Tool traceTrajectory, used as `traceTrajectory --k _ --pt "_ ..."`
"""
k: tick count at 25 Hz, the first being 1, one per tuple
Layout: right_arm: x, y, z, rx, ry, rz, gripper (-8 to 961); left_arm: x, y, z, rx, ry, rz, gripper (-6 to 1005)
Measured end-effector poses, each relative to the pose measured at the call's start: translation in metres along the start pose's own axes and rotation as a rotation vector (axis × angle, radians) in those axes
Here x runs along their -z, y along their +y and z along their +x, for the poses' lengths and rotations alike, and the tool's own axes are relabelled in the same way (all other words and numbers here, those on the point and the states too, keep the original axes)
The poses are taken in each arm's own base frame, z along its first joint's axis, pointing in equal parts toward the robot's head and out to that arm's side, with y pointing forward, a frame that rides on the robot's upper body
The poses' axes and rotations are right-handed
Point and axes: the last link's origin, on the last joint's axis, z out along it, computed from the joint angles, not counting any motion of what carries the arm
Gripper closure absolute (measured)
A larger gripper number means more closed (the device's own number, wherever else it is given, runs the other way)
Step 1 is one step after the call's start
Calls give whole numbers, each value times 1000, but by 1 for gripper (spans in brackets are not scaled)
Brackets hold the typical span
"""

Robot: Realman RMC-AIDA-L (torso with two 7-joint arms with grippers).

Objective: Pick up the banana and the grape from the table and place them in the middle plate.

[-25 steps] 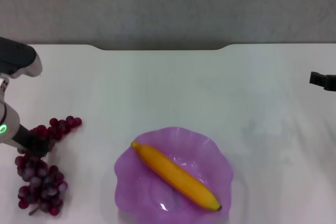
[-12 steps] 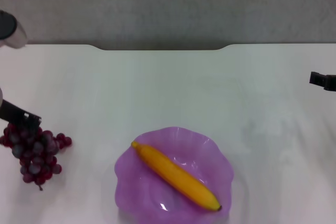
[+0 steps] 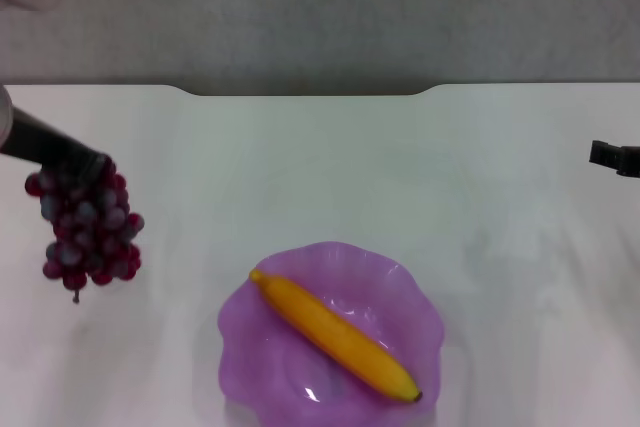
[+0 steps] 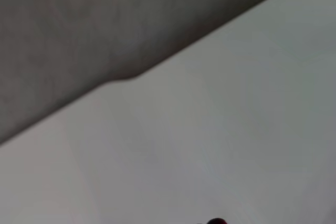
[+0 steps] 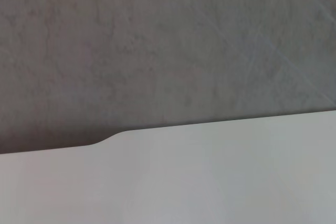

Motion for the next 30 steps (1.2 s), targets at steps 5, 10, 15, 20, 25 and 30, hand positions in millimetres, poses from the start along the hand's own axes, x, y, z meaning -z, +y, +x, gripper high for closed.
traceTrajectory --k 5,10,15,20,25,30 --pt "0 0 1 -1 3 1 101 25 5 13 -40 86 -30 757" --pt "-1 -1 3 -2 10 4 101 47 21 20 -98 169 -122 758" --pt "-2 -1 3 -2 12 1 101 62 50 21 -187 212 -245 759" --pt "-2 0 4 1 13 0 101 63 77 21 -253 205 -348 760" --pt "-3 4 3 7 12 -9 102 57 104 19 -313 179 -398 765" --pt "-3 7 3 12 14 -17 102 40 123 14 -337 129 -429 767"
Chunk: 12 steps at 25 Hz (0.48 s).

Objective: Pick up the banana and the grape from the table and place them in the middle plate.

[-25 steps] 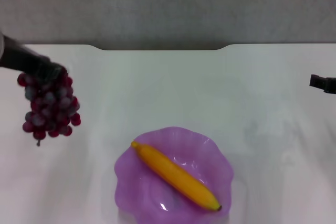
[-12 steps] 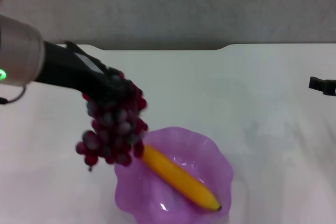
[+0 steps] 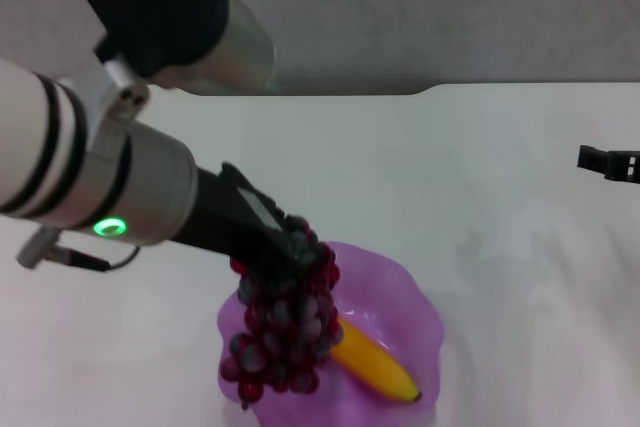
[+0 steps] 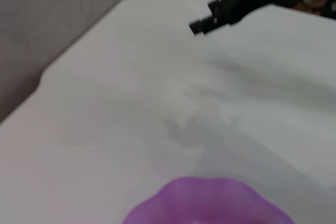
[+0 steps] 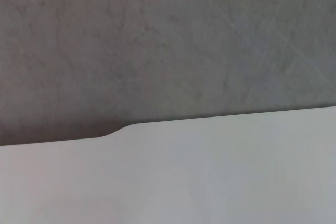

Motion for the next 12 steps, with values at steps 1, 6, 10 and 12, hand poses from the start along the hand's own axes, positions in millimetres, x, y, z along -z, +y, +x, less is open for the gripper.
traceTrajectory --k 1,6,10,12 --pt "0 1 0 2 0 -2 102 -6 0 -2 10 -12 -8 767" --pt "0 2 0 3 2 -5 102 -32 2 -5 24 -50 -47 769" --pt "-1 4 -1 9 -1 -8 103 -54 5 -6 20 -90 -71 768" --pt "-1 5 -2 13 -1 -10 103 -75 7 -8 7 -131 -91 768"
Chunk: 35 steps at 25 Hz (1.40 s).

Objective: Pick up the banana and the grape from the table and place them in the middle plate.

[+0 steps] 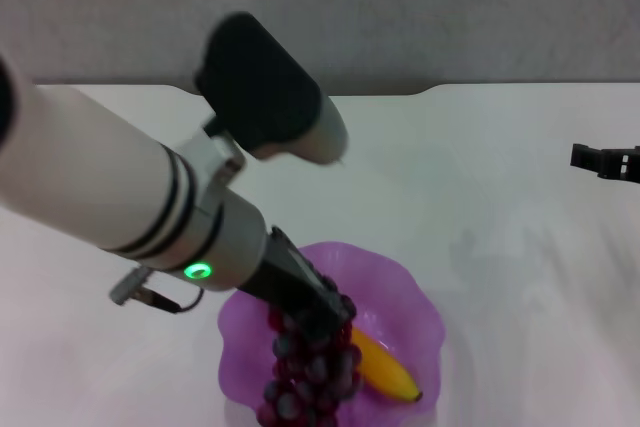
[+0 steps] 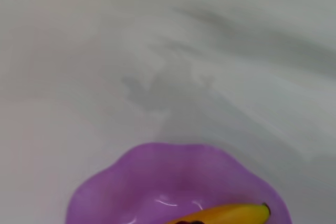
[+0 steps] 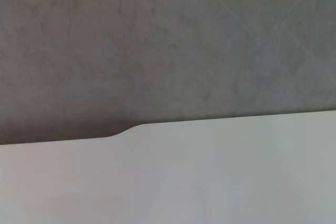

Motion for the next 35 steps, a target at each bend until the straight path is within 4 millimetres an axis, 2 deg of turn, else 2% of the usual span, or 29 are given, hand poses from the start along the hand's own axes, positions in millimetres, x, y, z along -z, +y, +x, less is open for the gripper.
traceTrajectory --k 1,5,8,22,25,35 --pt "0 0 0 1 0 0 103 0 0 0 0 0 0 769" --pt "-1 1 -1 6 -1 -2 103 -25 0 3 -23 -45 -10 771" --pt "-1 2 -2 10 -1 -4 102 -33 -3 4 -19 -35 0 772" --pt "-3 2 0 6 6 -2 103 -33 -29 1 61 43 80 776" --pt "-3 2 0 6 7 -2 103 -31 -33 0 83 61 85 749" --pt "-3 1 2 5 14 0 103 -27 -32 -1 91 75 82 318"
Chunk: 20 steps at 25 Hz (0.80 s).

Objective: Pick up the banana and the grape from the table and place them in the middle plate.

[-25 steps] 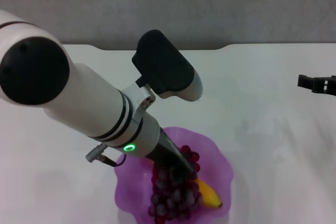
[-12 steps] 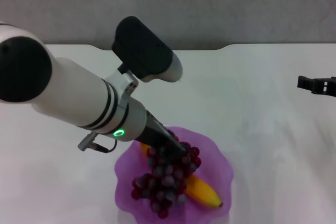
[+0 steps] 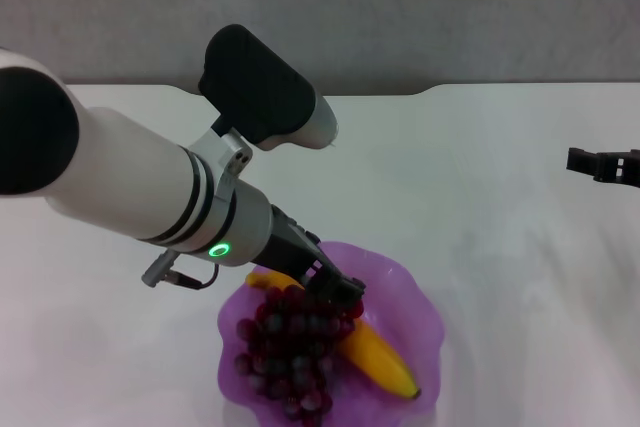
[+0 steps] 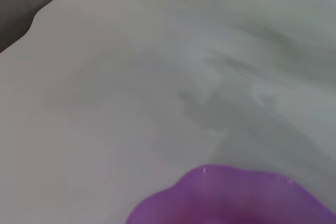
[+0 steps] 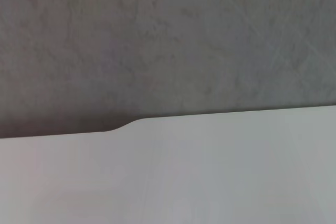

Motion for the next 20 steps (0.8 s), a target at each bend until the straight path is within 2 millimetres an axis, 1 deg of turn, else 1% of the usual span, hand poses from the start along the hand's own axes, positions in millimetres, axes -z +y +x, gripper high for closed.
traceTrajectory --k 3,6,8,11,13,14,15,18,20 --pt "0 0 0 1 1 -1 103 2 -1 1 -4 18 11 221" --pt "0 1 0 4 1 -2 102 5 -8 1 5 67 31 138" --pt "0 1 -1 7 0 -2 102 8 -15 1 19 97 48 139" --pt "0 2 -4 10 -11 -6 102 16 -31 1 55 157 90 140" --pt "1 3 -7 9 -19 -7 102 23 -53 0 96 226 149 141" --pt "0 3 -8 10 -21 -9 102 29 -68 -1 132 272 185 142" --pt "0 4 -9 12 -22 -10 102 30 -72 -1 143 288 196 142" --pt "-2 7 -11 17 -23 -14 102 50 -105 -9 243 421 282 143" --pt "-2 7 -12 17 -28 -15 102 63 -120 -17 285 504 335 144"
